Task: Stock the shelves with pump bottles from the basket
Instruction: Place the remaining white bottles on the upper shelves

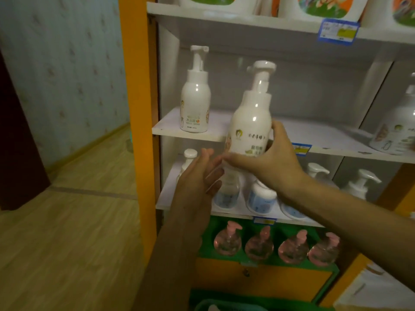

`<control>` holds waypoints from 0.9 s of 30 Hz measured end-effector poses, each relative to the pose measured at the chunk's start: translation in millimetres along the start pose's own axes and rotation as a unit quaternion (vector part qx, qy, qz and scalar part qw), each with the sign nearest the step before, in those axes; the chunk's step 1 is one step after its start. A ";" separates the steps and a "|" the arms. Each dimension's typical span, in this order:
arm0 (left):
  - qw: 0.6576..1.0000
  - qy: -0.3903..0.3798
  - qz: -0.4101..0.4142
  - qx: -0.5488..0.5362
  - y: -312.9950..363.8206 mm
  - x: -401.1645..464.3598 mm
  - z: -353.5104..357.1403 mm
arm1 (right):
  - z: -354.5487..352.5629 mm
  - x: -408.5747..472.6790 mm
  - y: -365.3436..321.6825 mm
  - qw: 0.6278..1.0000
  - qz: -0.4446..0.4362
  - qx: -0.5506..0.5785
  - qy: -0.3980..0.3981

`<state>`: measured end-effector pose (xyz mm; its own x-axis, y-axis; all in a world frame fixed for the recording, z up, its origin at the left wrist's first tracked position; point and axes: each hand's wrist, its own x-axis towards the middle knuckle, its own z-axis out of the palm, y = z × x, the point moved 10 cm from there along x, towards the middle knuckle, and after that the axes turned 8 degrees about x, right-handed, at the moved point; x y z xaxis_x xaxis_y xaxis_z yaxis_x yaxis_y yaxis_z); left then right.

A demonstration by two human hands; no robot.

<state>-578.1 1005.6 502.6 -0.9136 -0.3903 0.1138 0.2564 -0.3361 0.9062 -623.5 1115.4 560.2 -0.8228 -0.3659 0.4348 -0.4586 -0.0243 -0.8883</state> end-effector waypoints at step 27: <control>0.987 0.044 -0.101 -0.118 -57.9 4.8 -52.7 | -2.0 105.7 33.8 0.982 0.006 -0.165 0.091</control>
<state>-580.8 978.0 429.2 -0.9250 -0.3652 -0.1050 0.1482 -0.6011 0.7853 -726.6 1077.8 576.5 -0.8613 -0.1917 0.4706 -0.5079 0.2936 -0.8099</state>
